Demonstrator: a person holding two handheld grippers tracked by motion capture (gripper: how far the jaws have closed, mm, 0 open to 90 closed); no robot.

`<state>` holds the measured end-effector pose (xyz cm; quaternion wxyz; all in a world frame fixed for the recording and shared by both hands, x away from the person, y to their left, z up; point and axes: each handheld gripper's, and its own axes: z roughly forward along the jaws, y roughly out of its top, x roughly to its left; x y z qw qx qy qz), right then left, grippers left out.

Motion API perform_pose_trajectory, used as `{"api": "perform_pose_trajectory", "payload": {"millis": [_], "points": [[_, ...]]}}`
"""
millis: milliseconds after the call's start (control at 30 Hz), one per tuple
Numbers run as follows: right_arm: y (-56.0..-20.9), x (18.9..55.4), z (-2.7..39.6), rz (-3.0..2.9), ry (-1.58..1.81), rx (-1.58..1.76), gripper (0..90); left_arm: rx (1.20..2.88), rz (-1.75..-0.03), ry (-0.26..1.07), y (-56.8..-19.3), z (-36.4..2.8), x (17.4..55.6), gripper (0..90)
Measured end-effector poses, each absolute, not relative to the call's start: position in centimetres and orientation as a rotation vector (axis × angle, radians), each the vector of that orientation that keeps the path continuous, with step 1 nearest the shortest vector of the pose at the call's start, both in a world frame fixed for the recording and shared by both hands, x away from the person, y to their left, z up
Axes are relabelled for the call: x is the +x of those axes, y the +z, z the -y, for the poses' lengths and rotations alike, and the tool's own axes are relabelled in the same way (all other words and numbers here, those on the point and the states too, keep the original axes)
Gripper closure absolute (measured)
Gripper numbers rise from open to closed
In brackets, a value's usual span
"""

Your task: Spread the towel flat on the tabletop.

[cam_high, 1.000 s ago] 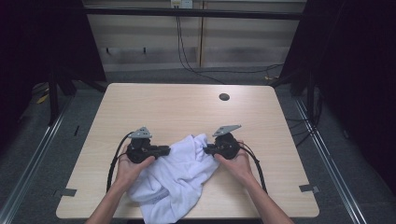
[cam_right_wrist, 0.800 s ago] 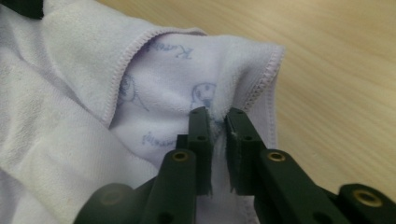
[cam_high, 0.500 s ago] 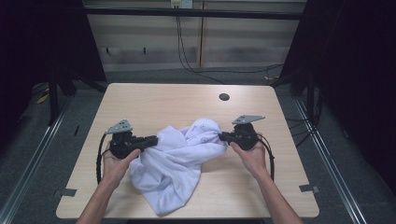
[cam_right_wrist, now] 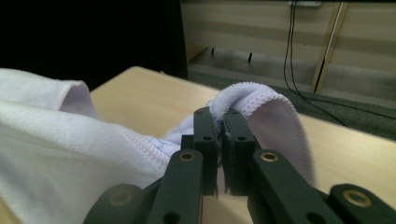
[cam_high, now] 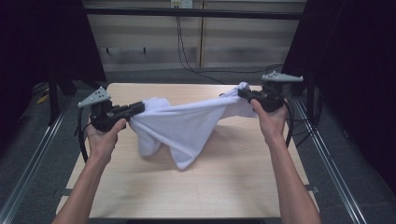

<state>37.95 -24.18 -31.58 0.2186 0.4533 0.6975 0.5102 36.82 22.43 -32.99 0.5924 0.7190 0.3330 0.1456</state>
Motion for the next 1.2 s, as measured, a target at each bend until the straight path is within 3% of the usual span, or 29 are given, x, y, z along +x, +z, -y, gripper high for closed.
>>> {"api": "perform_pose_trajectory", "payload": {"millis": [233,367,567,767,933,1000,1100,1200], "points": [[-26.1,40.5,23.8,-1.851,1.456,1.202,85.2,1.597,-0.744,0.470,-27.2,-22.6,38.2,84.5],[-24.6,39.8,23.8,-1.835,1.493,1.146,85.1,1.629,-0.700,0.516,-26.8,-22.6,36.9,84.4],[-31.0,36.3,24.4,-1.965,1.423,1.202,85.1,1.766,-0.680,0.405,-33.0,-21.9,33.5,84.1],[-38.8,30.0,24.8,-2.110,1.410,1.291,84.9,1.859,-0.740,0.257,-40.1,-22.7,29.6,83.9],[-42.7,25.0,24.0,-2.225,1.350,1.307,84.1,1.964,-0.751,0.184,-43.5,-22.6,26.6,81.8],[-44.0,23.6,23.9,-2.293,1.310,1.326,81.5,1.975,-0.755,0.137,-44.5,-22.6,25.9,78.8],[-45.4,22.1,24.4,-2.356,1.269,1.344,71.8,2.005,-0.731,0.083,-44.8,-22.6,25.7,66.8],[-45.1,21.4,25.8,-2.307,1.325,1.362,65.1,1.964,-0.727,0.099,-44.0,-22.8,26.1,59.4]]}}
